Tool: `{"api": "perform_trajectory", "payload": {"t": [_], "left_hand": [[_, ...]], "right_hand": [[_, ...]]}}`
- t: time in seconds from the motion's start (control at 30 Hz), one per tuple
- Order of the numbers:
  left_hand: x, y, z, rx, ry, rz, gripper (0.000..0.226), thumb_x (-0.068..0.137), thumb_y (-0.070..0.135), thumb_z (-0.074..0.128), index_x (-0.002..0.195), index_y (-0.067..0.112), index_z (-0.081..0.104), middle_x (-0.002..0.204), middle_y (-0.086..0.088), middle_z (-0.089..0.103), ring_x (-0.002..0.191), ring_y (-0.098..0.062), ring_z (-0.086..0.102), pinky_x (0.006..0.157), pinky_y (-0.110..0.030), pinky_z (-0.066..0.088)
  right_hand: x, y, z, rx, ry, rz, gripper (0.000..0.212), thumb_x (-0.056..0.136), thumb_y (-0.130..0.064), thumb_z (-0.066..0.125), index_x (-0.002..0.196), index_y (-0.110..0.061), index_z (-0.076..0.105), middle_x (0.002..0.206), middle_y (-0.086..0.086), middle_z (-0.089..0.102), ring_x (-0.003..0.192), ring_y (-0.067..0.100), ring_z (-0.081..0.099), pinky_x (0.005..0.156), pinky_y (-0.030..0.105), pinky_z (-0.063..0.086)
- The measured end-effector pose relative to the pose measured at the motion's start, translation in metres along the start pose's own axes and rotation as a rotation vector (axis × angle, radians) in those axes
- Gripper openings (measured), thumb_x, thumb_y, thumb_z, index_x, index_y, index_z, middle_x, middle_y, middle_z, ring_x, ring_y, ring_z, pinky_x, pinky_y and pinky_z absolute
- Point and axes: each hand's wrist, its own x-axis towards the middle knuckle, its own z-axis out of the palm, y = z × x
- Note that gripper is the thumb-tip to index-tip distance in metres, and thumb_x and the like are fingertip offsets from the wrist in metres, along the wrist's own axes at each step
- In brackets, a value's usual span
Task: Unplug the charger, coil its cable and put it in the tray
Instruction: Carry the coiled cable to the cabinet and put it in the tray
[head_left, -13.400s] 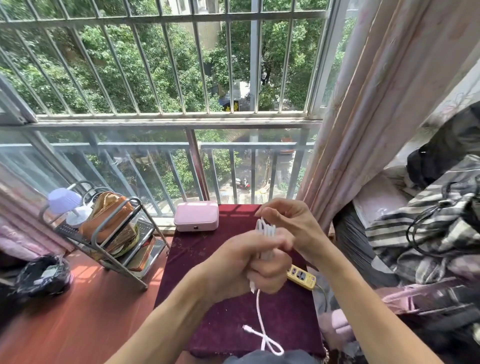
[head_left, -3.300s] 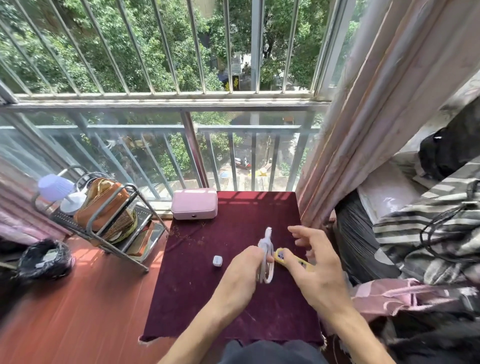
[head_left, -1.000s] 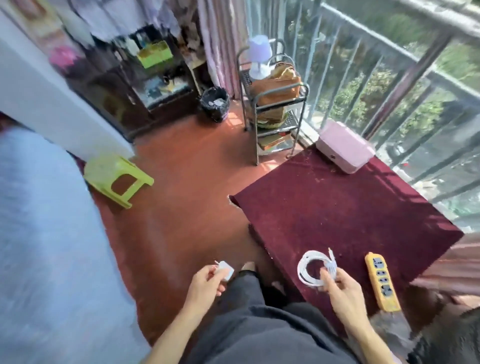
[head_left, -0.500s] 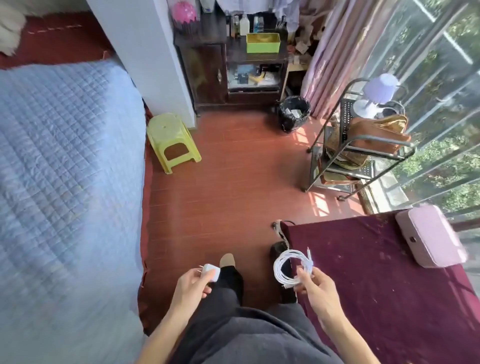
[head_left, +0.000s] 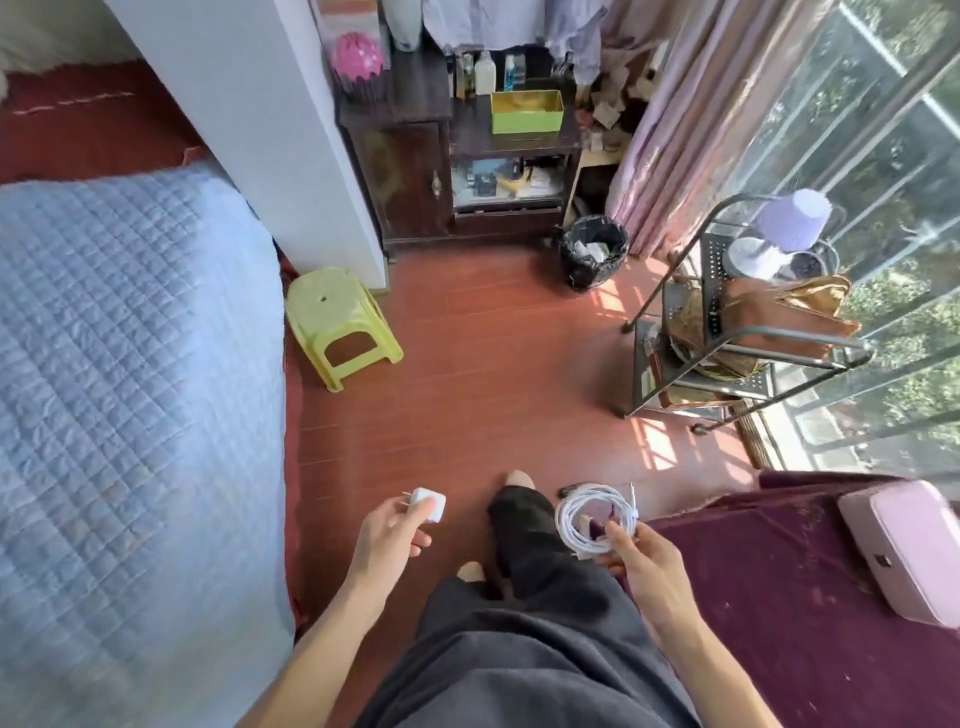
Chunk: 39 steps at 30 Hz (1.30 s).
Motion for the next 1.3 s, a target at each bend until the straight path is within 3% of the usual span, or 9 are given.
{"api": "perform_trajectory", "payload": {"t": [0.13, 0.27, 0.43, 0.67, 0.9, 1.03, 1.2, 1.3], "left_hand": [[0.044, 0.032, 0.015, -0.007, -0.006, -0.047, 0.022, 0.092, 0.035, 0.069, 0.101, 0.016, 0.072, 0.083, 0.004, 0.079, 0.060, -0.007, 0.069, 0.059, -0.023, 0.053], [0.090, 0.084, 0.034, 0.043, -0.033, -0.036, 0.023, 0.092, 0.036, 0.068, 0.103, 0.016, 0.071, 0.084, 0.006, 0.079, 0.060, -0.005, 0.068, 0.060, -0.021, 0.053], [0.148, 0.167, 0.051, 0.051, -0.024, 0.023, 0.024, 0.091, 0.036, 0.069, 0.101, 0.015, 0.071, 0.077, 0.004, 0.078, 0.061, -0.005, 0.069, 0.054, -0.016, 0.052], [0.225, 0.231, 0.054, -0.029, 0.044, 0.015, 0.020, 0.092, 0.028, 0.070, 0.098, 0.010, 0.072, 0.066, 0.007, 0.075, 0.054, -0.003, 0.066, 0.050, -0.015, 0.050], [0.319, 0.287, 0.040, -0.050, 0.043, -0.024, 0.018, 0.092, 0.028, 0.070, 0.094, 0.011, 0.072, 0.066, 0.006, 0.075, 0.053, -0.002, 0.065, 0.050, -0.015, 0.049], [0.380, 0.339, 0.034, -0.002, 0.016, -0.012, 0.018, 0.092, 0.030, 0.069, 0.089, 0.013, 0.074, 0.073, 0.002, 0.077, 0.054, -0.004, 0.067, 0.049, -0.016, 0.050], [0.448, 0.413, 0.040, 0.036, -0.061, 0.017, 0.020, 0.091, 0.036, 0.069, 0.093, 0.017, 0.073, 0.083, 0.010, 0.078, 0.059, -0.005, 0.069, 0.056, -0.022, 0.052], [0.480, 0.454, 0.051, 0.024, -0.066, 0.043, 0.025, 0.087, 0.042, 0.069, 0.096, 0.019, 0.073, 0.085, 0.008, 0.079, 0.062, -0.007, 0.071, 0.057, -0.022, 0.053]], "right_hand": [[0.056, -0.037, 0.006, 0.026, 0.020, 0.039, 0.019, 0.101, -0.027, 0.069, 0.099, -0.012, 0.082, 0.081, 0.008, 0.083, 0.063, 0.011, 0.074, 0.068, 0.034, 0.057], [0.118, -0.093, 0.007, 0.063, 0.011, 0.055, 0.020, 0.103, -0.024, 0.068, 0.100, -0.008, 0.080, 0.081, 0.014, 0.082, 0.069, 0.023, 0.075, 0.076, 0.047, 0.057], [0.182, -0.168, 0.010, 0.036, -0.041, 0.004, 0.017, 0.105, -0.022, 0.064, 0.099, -0.012, 0.075, 0.073, 0.000, 0.081, 0.061, 0.007, 0.076, 0.059, 0.020, 0.058], [0.266, -0.244, 0.037, -0.049, -0.107, -0.027, 0.017, 0.105, -0.021, 0.062, 0.099, -0.010, 0.074, 0.070, -0.003, 0.079, 0.060, 0.003, 0.072, 0.067, 0.024, 0.056], [0.355, -0.316, 0.082, -0.042, -0.092, 0.000, 0.019, 0.105, -0.023, 0.064, 0.098, -0.011, 0.078, 0.079, 0.010, 0.080, 0.073, 0.020, 0.073, 0.076, 0.037, 0.058], [0.396, -0.358, 0.100, -0.006, -0.048, -0.008, 0.022, 0.104, -0.022, 0.065, 0.097, -0.005, 0.078, 0.087, 0.025, 0.078, 0.079, 0.032, 0.072, 0.082, 0.049, 0.058], [0.441, -0.405, 0.113, 0.054, 0.012, -0.016, 0.022, 0.103, -0.021, 0.066, 0.096, -0.004, 0.078, 0.079, 0.013, 0.078, 0.069, 0.017, 0.072, 0.060, 0.019, 0.057], [0.472, -0.428, 0.117, 0.112, 0.040, 0.013, 0.022, 0.103, -0.023, 0.067, 0.097, -0.004, 0.078, 0.079, 0.014, 0.078, 0.063, 0.012, 0.073, 0.055, 0.017, 0.056]]}}
